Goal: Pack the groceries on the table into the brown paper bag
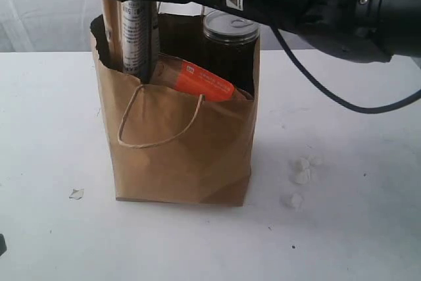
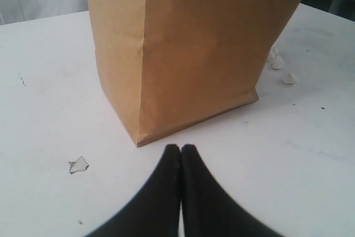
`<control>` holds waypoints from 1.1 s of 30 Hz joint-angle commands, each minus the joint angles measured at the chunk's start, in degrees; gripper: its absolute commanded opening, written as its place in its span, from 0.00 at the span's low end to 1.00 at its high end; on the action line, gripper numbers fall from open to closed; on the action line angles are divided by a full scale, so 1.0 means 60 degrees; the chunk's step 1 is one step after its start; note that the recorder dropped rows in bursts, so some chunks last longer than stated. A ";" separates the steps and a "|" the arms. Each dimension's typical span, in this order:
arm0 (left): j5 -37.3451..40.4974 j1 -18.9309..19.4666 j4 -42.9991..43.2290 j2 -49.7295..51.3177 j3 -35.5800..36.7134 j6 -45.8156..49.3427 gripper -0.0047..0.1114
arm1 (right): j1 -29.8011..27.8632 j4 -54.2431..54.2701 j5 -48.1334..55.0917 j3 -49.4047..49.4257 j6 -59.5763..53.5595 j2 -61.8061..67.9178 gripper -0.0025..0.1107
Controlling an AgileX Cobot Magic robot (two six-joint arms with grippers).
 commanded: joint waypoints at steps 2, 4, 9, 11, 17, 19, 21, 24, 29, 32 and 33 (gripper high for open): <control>0.0031 -0.0003 -0.0076 -0.0049 0.0032 0.0017 0.04 | -0.0040 -0.0223 0.0772 0.0231 0.0189 0.0224 0.02; 0.0031 -0.0003 -0.0076 -0.0049 0.0032 0.0017 0.04 | -0.0040 -0.0223 0.0585 0.0231 0.0362 0.0224 0.02; 0.0031 -0.0003 -0.0076 -0.0049 0.0032 0.0017 0.04 | -0.0040 -0.0262 0.0193 0.0231 0.0362 0.0207 0.02; 0.0031 -0.0003 -0.0076 -0.0049 0.0032 0.0017 0.04 | -0.0040 -0.0262 0.0235 0.0231 0.0362 0.0207 0.05; 0.0031 -0.0003 -0.0076 -0.0049 0.0032 0.0017 0.04 | -0.0040 -0.0223 0.1107 0.0343 0.0580 -0.0287 0.13; 0.0031 -0.0003 -0.0076 -0.0049 0.0032 0.0017 0.04 | -0.0040 -0.0223 0.1328 0.0428 0.0580 -0.0482 0.13; 0.0031 -0.0003 -0.0076 -0.0049 0.0032 0.0017 0.04 | -0.0040 -0.0223 0.1328 0.0600 0.0580 -0.0620 0.13; 0.0031 -0.0003 -0.0076 -0.0049 0.0032 0.0017 0.04 | -0.0040 -0.0200 0.1328 0.0851 0.0580 -0.0729 0.14; 0.0031 -0.0003 -0.0076 -0.0049 0.0032 0.0017 0.04 | -0.0040 -0.0157 0.1345 0.1015 0.0580 -0.0748 0.21; 0.0031 -0.0003 -0.0076 -0.0049 0.0032 0.0017 0.04 | -0.0040 -0.0157 0.1123 0.1015 0.0398 -0.0763 0.33; 0.0031 -0.0003 -0.0076 -0.0049 0.0032 0.0017 0.04 | -0.0040 -0.0157 0.1069 0.1015 0.0297 -0.0763 0.39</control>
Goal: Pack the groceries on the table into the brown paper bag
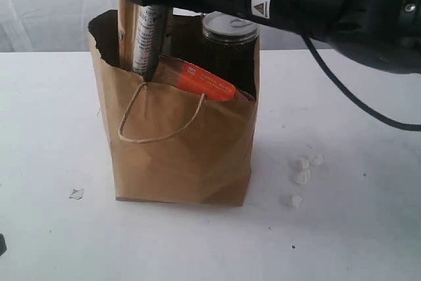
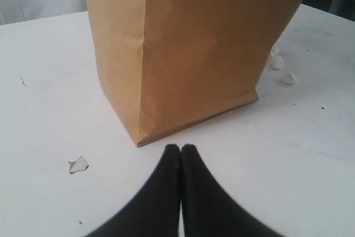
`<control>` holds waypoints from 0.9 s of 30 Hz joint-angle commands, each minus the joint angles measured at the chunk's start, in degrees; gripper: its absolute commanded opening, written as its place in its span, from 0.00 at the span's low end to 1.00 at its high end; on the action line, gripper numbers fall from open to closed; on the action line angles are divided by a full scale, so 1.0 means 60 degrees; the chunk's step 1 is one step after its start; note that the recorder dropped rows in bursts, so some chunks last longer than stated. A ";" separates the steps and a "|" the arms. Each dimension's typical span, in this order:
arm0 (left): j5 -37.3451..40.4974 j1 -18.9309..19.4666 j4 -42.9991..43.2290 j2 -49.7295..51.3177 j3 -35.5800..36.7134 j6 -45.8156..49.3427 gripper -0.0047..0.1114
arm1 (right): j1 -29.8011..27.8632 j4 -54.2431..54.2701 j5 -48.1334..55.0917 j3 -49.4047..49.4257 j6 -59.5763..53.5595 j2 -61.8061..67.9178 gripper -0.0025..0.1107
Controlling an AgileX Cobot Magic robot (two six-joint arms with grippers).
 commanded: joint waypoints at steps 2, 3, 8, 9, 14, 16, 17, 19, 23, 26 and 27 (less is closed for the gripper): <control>0.0031 -0.0003 -0.0076 -0.0049 0.0032 0.0017 0.04 | -0.0002 -0.0174 0.0277 0.0211 -0.0292 0.0086 0.48; 0.0031 -0.0003 -0.0076 -0.0049 0.0032 0.0017 0.04 | -0.0002 -0.0174 0.0277 0.0211 -0.0314 0.0086 0.53; 0.0031 -0.0003 -0.0076 -0.0049 0.0032 0.0017 0.04 | -0.0002 -0.0174 0.0435 0.0211 -0.0314 0.0086 0.60; 0.0031 -0.0003 -0.0076 -0.0049 0.0032 0.0017 0.04 | -0.0002 -0.0174 0.0462 0.0211 -0.0314 0.0086 0.60; 0.0031 -0.0003 -0.0076 -0.0049 0.0032 0.0017 0.04 | -0.0002 -0.0174 0.0462 0.0211 -0.0314 0.0086 0.60; 0.0031 -0.0003 -0.0076 -0.0049 0.0032 0.0017 0.04 | -0.0002 -0.0174 0.0462 0.0211 -0.0314 0.0086 0.60; 0.0031 -0.0003 -0.0076 -0.0049 0.0032 0.0017 0.04 | -0.0002 -0.0174 0.0462 0.0211 -0.0314 0.0086 0.60; 0.0031 -0.0003 -0.0076 -0.0049 0.0032 0.0017 0.04 | -0.0002 -0.0174 0.0462 0.0211 -0.0314 0.0086 0.60; 0.0031 -0.0003 -0.0076 -0.0049 0.0032 0.0017 0.04 | -0.0002 -0.0174 0.0683 0.0211 -0.0314 0.0013 0.60; 0.0031 -0.0003 -0.0076 -0.0049 0.0032 0.0017 0.04 | -0.0002 -0.0174 0.1110 0.0211 -0.0314 -0.0141 0.60; 0.0031 -0.0003 -0.0076 -0.0049 0.0032 0.0017 0.04 | -0.0002 -0.0174 0.1307 0.0211 -0.0314 -0.0207 0.60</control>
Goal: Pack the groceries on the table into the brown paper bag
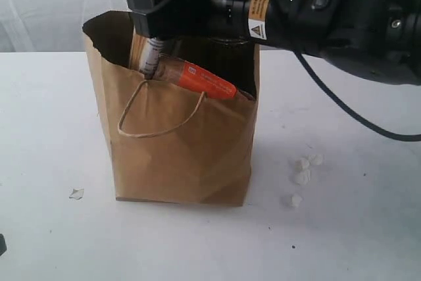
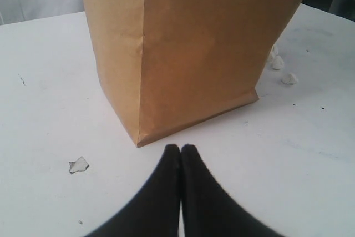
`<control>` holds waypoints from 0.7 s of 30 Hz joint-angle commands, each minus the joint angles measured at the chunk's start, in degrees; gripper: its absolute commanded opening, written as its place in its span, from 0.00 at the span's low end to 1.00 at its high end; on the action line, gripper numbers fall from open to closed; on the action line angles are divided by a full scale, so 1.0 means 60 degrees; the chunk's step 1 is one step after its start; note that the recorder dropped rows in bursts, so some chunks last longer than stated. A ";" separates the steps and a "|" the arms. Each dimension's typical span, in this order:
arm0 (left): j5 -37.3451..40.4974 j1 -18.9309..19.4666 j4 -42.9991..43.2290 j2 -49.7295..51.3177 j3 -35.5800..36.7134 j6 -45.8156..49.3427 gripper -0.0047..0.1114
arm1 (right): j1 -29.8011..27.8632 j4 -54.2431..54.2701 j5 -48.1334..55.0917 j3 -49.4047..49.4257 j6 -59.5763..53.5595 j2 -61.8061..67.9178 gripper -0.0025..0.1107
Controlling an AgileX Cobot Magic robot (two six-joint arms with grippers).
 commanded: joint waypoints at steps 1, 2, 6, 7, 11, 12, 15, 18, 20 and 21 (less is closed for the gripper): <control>0.0031 -0.0003 -0.0076 -0.0049 0.0032 0.0017 0.04 | -0.0002 -0.0059 0.0772 0.0030 -0.0110 -0.0341 0.60; 0.0031 -0.0003 -0.0076 -0.0049 0.0032 0.0017 0.04 | -0.0002 -0.0059 0.0986 0.0030 -0.0110 -0.0365 0.60; 0.0031 -0.0003 -0.0076 -0.0049 0.0032 0.0017 0.04 | -0.0002 -0.0059 0.1484 0.0072 -0.0110 -0.0474 0.60; 0.0031 -0.0003 -0.0076 -0.0049 0.0032 0.0017 0.04 | -0.0002 -0.0040 0.1394 0.0145 -0.0110 -0.0516 0.60; 0.0031 -0.0003 -0.0076 -0.0049 0.0032 0.0017 0.04 | -0.0002 0.0134 0.0998 0.0562 -0.0110 -0.0654 0.60; 0.0031 -0.0003 -0.0076 -0.0049 0.0032 0.0017 0.04 | -0.0002 0.0210 0.0999 0.0656 -0.0110 -0.0693 0.60; 0.0031 -0.0003 -0.0076 -0.0049 0.0032 0.0017 0.04 | -0.0002 0.0332 0.1020 0.0875 -0.0110 -0.0797 0.60; 0.0031 -0.0003 -0.0076 -0.0049 0.0032 0.0017 0.04 | -0.0002 0.0332 0.1062 0.0935 -0.0110 -0.0929 0.60; 0.0031 -0.0003 -0.0076 -0.0049 0.0032 0.0017 0.04 | -0.0002 0.0332 0.1045 0.0935 -0.0212 -0.1043 0.60; 0.0031 -0.0003 -0.0076 -0.0049 0.0032 0.0017 0.04 | -0.0002 0.0344 0.1045 0.0935 -0.0212 -0.1113 0.60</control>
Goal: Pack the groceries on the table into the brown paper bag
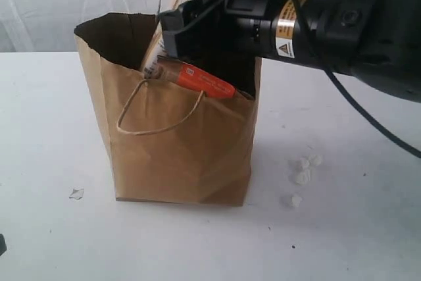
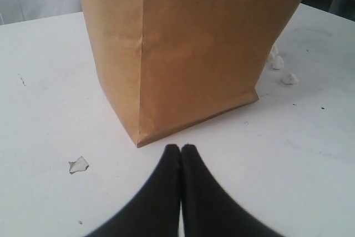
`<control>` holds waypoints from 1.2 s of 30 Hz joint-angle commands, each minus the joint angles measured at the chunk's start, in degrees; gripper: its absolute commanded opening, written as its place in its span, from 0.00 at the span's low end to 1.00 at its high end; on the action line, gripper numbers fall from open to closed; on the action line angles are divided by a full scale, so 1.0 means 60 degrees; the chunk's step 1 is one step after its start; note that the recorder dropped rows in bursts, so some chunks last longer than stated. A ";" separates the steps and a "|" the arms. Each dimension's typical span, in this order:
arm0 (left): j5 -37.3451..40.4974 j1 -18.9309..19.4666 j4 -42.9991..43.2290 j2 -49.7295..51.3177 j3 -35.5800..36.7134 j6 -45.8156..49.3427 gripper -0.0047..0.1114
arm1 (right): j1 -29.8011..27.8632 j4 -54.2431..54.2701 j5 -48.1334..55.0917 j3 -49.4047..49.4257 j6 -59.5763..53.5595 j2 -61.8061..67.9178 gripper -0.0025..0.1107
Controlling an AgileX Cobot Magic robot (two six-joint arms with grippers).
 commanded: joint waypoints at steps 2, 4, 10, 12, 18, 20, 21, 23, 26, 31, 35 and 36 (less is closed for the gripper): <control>0.0031 -0.0003 -0.0076 -0.0049 0.0032 0.0017 0.04 | -0.0002 0.0050 -0.0232 0.0057 -0.0151 -0.0392 0.60; 0.0031 -0.0003 -0.0076 -0.0049 0.0032 0.0017 0.04 | -0.0002 0.0050 -0.0207 0.0057 -0.0151 -0.0481 0.60; 0.0031 -0.0003 -0.0076 -0.0049 0.0032 0.0017 0.04 | -0.0002 0.0303 0.0318 0.0158 -0.0082 -0.0515 0.60; 0.0031 -0.0003 -0.0076 -0.0049 0.0032 0.0017 0.04 | -0.0002 0.0325 0.0646 0.0158 -0.0082 -0.0515 0.60; 0.0031 -0.0003 -0.0076 -0.0049 0.0032 0.0017 0.04 | -0.0002 0.0456 0.1074 0.0158 -0.0082 -0.0640 0.57; 0.0031 -0.0003 -0.0076 -0.0049 0.0032 0.0017 0.04 | -0.0002 0.0456 0.1057 0.0158 -0.0082 -0.0750 0.55; 0.0031 -0.0003 -0.0076 -0.0049 0.0032 0.0017 0.04 | -0.0002 0.0456 0.1074 0.0158 -0.0082 -0.0789 0.54; 0.0031 -0.0003 -0.0076 -0.0049 0.0032 0.0017 0.04 | -0.0002 0.0456 0.1074 0.0158 -0.0082 -0.0894 0.54; 0.0031 -0.0003 -0.0076 -0.0049 0.0032 0.0017 0.04 | -0.0002 0.0456 0.1074 0.0158 -0.0082 -0.1084 0.54; 0.0031 -0.0003 -0.0076 -0.0049 0.0032 0.0017 0.04 | -0.0002 0.0456 0.1614 0.0158 -0.0082 -0.1505 0.54; 0.0031 -0.0003 -0.0076 -0.0049 0.0032 0.0017 0.04 | -0.0002 0.0456 0.2321 0.0158 -0.0143 -0.1751 0.54; 0.0031 -0.0003 -0.0076 -0.0049 0.0032 0.0017 0.04 | -0.0002 0.0456 0.2440 0.0158 -0.0143 -0.1806 0.54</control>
